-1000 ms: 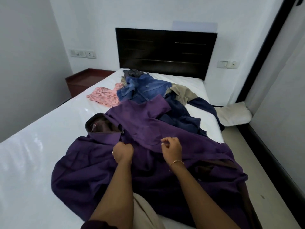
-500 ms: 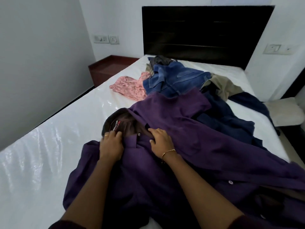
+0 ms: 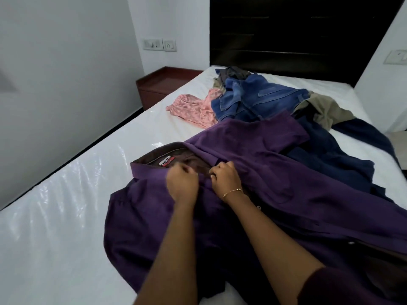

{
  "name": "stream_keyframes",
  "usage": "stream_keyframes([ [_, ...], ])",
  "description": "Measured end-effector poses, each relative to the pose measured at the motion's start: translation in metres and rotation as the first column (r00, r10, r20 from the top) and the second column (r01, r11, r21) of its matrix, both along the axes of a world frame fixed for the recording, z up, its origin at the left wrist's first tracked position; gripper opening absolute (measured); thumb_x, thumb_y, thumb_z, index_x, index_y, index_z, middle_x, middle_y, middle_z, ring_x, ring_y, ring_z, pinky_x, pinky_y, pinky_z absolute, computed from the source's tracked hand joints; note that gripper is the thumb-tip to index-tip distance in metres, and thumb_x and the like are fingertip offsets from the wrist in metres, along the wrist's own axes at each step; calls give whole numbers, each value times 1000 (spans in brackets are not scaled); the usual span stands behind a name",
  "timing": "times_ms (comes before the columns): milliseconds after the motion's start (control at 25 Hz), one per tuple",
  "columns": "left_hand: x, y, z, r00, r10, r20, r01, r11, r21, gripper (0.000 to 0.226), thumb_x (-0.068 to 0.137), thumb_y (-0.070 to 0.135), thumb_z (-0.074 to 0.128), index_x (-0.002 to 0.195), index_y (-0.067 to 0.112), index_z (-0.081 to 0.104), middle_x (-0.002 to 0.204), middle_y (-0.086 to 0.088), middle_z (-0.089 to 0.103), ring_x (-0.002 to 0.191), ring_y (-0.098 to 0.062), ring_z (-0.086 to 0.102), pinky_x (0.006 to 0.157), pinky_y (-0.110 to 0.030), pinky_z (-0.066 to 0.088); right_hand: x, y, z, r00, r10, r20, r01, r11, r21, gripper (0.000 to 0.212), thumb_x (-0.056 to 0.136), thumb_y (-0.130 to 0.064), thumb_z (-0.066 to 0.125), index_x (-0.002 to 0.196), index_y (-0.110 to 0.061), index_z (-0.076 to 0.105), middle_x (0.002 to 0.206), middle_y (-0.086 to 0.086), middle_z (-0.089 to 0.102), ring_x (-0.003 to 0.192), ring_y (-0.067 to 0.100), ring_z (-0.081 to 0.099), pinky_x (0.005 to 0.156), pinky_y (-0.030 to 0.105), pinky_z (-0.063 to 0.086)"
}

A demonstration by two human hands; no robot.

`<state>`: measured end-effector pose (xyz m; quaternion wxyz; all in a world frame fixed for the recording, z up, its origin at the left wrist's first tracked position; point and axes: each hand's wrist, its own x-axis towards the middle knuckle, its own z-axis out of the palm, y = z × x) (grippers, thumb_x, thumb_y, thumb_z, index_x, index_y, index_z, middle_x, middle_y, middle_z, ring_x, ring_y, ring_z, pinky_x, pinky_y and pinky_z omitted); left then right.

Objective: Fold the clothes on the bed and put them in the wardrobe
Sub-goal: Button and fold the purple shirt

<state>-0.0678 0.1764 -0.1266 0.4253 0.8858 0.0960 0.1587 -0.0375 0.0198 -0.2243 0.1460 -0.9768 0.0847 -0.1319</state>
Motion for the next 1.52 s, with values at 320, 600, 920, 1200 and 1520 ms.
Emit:
stream_keyframes([
  [320, -19, -25, -43, 949, 271, -161, -284, 956, -65, 31, 98, 15, 47, 122, 15, 66, 131, -12, 57, 104, -44, 64, 81, -51, 54, 14, -8, -3, 993, -26, -116, 50, 977, 208, 51, 115, -5, 78, 159, -29, 80, 162, 11, 48, 142, 43, 58, 128, 65, 70],
  [600, 39, 38, -34, 997, 61, -43, -44, 945, 325, 37, 93, 57, 66, 102, 21, 67, 99, -14, 72, 93, -43, 68, 74, -48, 55, 40, 15, 8, 933, -359, -7, 316, 812, 491, 49, 109, -26, 99, 154, -22, 79, 147, 2, 89, 145, 36, 63, 130, 66, 67],
  [920, 39, 33, -41, 996, -32, 85, 6, 955, 296, 22, 96, 39, 62, 115, 32, 71, 111, -8, 58, 84, -40, 65, 66, -43, 50, 73, 76, 35, 869, -171, 464, -206, 728, 654, 38, 103, 5, 92, 138, -8, 86, 117, 7, 96, 104, 20, 85, 102, 59, 80],
  [1200, 55, 36, -37, 992, -84, 98, 39, 918, 395, 25, 91, 48, 70, 110, 32, 72, 104, -5, 70, 92, -33, 67, 67, -41, 54, 60, 66, 24, 900, -246, 361, -242, 407, 881, 56, 110, 9, 90, 158, -6, 66, 115, 12, 95, 94, 5, 84, 107, 47, 76],
  [1520, 46, 29, -17, 941, -99, 324, 64, 991, 116, 8, 102, 27, 62, 98, 19, 63, 98, 0, 65, 84, -22, 62, 70, -44, 49, 47, 63, 31, 924, -185, 334, -287, 241, 927, 60, 114, 8, 87, 165, -6, 58, 105, -3, 88, 90, -1, 81, 95, 31, 72],
])
